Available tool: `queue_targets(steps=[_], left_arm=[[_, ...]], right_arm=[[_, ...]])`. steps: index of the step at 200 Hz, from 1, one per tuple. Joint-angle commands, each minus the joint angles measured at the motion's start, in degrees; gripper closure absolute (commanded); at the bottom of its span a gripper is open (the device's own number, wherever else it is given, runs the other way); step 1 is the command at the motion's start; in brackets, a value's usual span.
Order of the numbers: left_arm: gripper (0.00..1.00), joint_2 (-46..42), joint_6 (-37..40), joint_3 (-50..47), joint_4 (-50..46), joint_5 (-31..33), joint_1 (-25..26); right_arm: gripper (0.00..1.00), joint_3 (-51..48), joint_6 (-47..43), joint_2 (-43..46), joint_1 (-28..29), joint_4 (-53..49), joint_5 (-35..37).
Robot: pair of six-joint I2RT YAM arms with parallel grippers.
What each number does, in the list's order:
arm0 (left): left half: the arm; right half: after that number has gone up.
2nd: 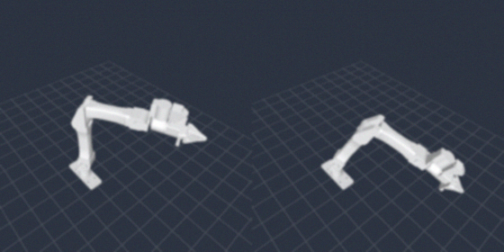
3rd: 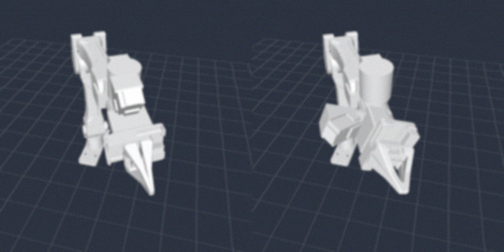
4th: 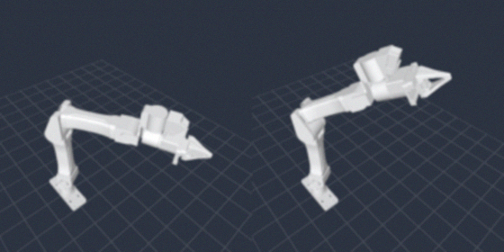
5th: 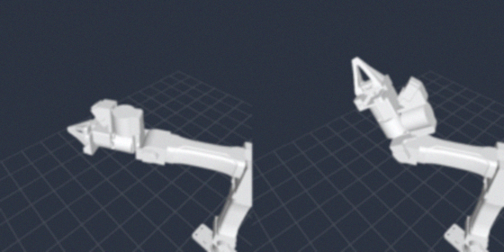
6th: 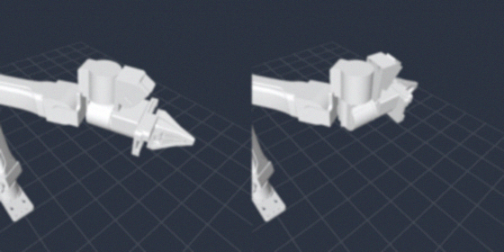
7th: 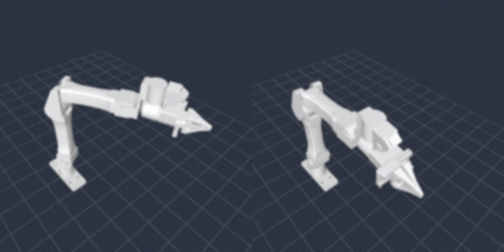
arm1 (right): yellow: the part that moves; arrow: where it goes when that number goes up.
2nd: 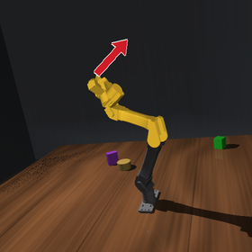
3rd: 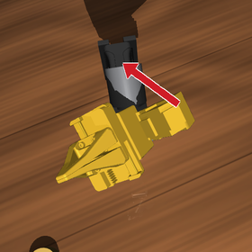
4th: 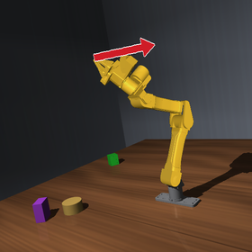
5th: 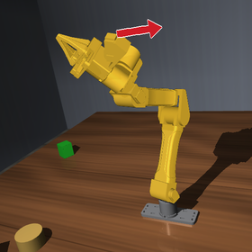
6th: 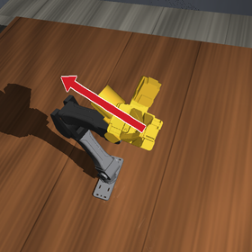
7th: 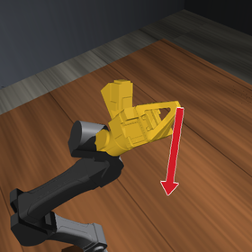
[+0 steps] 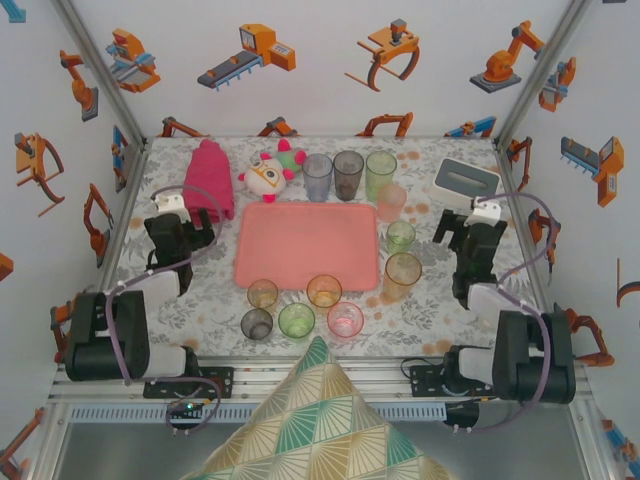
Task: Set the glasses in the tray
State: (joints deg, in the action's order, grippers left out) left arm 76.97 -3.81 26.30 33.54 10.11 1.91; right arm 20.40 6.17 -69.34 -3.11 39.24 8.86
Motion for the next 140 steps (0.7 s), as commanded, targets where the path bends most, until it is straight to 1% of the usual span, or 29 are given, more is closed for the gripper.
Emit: queue_targets(steps=[1, 16, 43, 72, 91, 104, 112, 120, 124, 127, 135, 140], left_arm=[[0.03, -4.17, -0.41, 2.10, -10.09, 0.37, 0.37], [0.03, -7.18, -0.34, 2.64, -14.05, 0.34, 0.35], [0.03, -12.51, 0.26, 5.35, -23.27, -0.07, 0.33], [0.03, -14.18, 1.70, 14.37, -41.22, 0.33, 0.37], [0.03, -13.17, 3.78, 21.13, -52.58, -0.74, 0.44], [0.03, -12.10, 5.60, 26.07, -59.59, -2.60, 0.43], [0.03, -11.58, 6.32, 28.61, -63.14, -3.36, 0.40], [0.03, -11.24, 7.04, 30.85, -65.89, -4.74, 0.45], [0.03, -11.25, 7.43, 31.71, -67.03, -5.26, 0.38], [0.03, -11.32, 7.57, 32.31, -67.71, -5.65, 0.41], [0.03, -11.64, 7.74, 33.48, -68.97, -6.70, 0.41], [0.03, -11.81, 7.78, 34.33, -69.81, -7.43, 0.44]], right_arm=[[0.01, 1.76, 2.52, 5.17, 0.17, -11.13, 4.81], [0.01, 4.23, 4.02, 8.37, 0.13, -17.87, 5.81], [0.01, 8.28, 6.48, 13.44, 0.17, -28.28, 5.11], [0.01, 15.42, 13.40, 17.42, 0.22, -43.24, 3.73], [0.01, 23.03, 16.19, 17.13, 0.26, -54.74, -1.98], [0.01, 27.34, 19.37, 17.18, 0.21, -60.15, -5.47], [0.01, 29.21, 21.56, 17.57, 0.24, -61.54, -7.21], [0.01, 30.53, 24.07, 18.67, 0.22, -62.09, -10.43], [0.01, 31.14, 25.71, 19.41, 0.10, -61.94, -14.21], [0.01, 31.33, 25.92, 19.83, 0.12, -61.99, -15.76], [0.01, 32.00, 24.99, 21.75, 0.07, -61.80, -22.18], [0.01, 31.61, 24.95, 22.64, 0.09, -60.91, -24.35]])
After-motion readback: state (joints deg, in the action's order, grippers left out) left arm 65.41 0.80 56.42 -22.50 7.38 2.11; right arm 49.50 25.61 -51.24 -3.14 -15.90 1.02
